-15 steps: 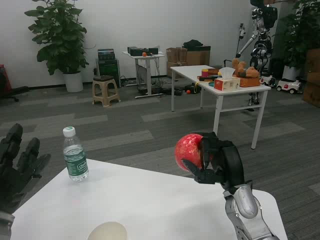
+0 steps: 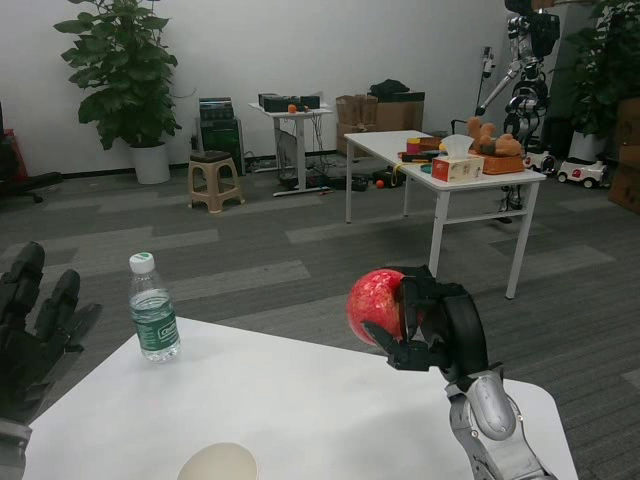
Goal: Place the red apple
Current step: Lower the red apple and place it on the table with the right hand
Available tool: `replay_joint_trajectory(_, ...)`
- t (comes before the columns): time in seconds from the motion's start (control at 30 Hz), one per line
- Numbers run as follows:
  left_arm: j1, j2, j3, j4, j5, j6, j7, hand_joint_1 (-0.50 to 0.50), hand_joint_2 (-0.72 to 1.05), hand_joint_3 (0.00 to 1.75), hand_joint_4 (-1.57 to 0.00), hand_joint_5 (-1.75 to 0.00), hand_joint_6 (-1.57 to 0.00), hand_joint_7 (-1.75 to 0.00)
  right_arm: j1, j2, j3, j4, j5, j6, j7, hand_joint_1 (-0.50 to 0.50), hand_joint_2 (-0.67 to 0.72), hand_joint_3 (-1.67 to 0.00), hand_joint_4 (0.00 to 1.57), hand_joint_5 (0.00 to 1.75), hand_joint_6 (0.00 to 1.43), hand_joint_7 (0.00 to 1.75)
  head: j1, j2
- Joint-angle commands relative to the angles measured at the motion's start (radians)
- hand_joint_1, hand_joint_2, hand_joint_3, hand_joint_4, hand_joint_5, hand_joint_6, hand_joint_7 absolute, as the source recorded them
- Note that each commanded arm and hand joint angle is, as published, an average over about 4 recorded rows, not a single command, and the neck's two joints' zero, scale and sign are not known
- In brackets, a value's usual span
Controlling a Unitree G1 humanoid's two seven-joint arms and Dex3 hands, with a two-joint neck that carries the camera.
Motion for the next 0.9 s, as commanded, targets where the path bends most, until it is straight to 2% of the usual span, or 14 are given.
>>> replay_joint_trajectory(0.03, 0.015, -0.001, 0.006, -0.005, -0.002, -0.013, -0.005, -0.50, 1.03, 0.00, 0.00, -0.10, 0.00, 0.00, -0.015, -0.006, 0.006, -0.016, 0.013, -0.009, -0.004, -0.33, -0.54, -0.95, 0.94, 1.65, 1.31, 1.54, -0.001, -0.001)
replay_joint_trajectory(0.2, 0.022, 0.000, 0.007, -0.010, -0.003, -0.014, -0.004, -0.50, 1.05, 0.00, 0.00, -0.10, 0.00, 0.00, -0.013, -0.007, 0.013, -0.020, 0.013, -0.009, -0.004, -0.33, -0.54, -0.95, 0.93, 1.65, 1.31, 1.54, -0.001, -0.019)
replay_joint_trajectory(0.43, 0.028, 0.000, 0.006, -0.012, -0.006, -0.014, -0.005, -0.50, 1.05, 0.00, 0.00, -0.10, 0.00, 0.00, 0.014, -0.018, 0.039, -0.035, 0.014, -0.006, -0.003, -0.33, -0.54, -0.95, 0.91, 1.65, 1.31, 1.54, -0.005, -0.184)
replay_joint_trajectory(0.7, 0.037, 0.002, 0.007, -0.012, -0.014, -0.014, -0.004, -0.50, 1.05, 0.00, 0.00, -0.10, 0.00, 0.00, 0.080, -0.026, 0.055, -0.073, 0.020, 0.010, -0.002, -0.33, -0.54, -0.95, 0.87, 1.65, 1.28, 1.48, 0.030, -0.310)
replay_joint_trajectory(0.9, 0.040, 0.003, 0.007, -0.011, -0.018, -0.014, -0.005, -0.50, 1.05, 0.00, 0.00, -0.10, 0.00, 0.00, 0.137, -0.039, 0.061, -0.128, 0.020, 0.031, -0.002, -0.33, -0.54, -0.95, 0.82, 1.65, 1.25, 1.47, 0.053, -0.370)
